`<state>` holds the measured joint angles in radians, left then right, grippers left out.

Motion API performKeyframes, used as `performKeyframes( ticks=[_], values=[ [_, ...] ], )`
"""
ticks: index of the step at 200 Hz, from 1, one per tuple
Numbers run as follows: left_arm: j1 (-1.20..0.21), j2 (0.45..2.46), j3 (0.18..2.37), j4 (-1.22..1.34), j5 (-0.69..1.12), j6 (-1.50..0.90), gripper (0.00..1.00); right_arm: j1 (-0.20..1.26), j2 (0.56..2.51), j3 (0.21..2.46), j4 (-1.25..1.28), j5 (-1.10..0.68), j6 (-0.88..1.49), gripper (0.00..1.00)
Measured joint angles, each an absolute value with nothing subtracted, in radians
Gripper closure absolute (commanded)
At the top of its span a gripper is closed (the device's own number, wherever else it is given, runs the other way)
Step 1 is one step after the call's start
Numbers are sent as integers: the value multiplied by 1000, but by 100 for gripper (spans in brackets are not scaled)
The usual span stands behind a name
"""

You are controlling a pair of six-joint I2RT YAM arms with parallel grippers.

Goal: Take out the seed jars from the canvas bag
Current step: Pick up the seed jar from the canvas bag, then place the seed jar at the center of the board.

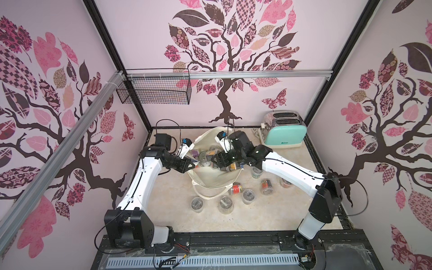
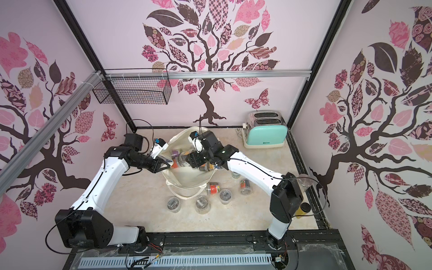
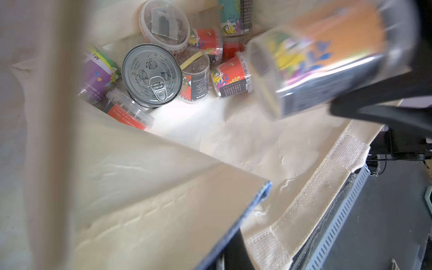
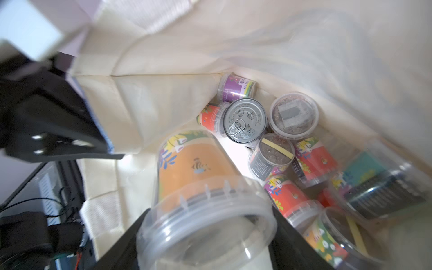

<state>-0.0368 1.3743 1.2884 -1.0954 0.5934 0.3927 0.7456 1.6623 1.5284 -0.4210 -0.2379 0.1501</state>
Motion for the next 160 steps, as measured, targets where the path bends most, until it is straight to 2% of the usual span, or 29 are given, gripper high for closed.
performKeyframes(
  ticks=[29,71,160],
  values=[
    [-31,1374,1289,-1095,589,387,100,614,1551,1529,-496,-338,127,27],
    [-24,1374,1289,-1093,587,382,100,461,1399,1482,-557,-364,78,25],
    [-19,1391,1309,-1095,588,369,100,443,1201,1291,-690,-231,29,27]
  ],
)
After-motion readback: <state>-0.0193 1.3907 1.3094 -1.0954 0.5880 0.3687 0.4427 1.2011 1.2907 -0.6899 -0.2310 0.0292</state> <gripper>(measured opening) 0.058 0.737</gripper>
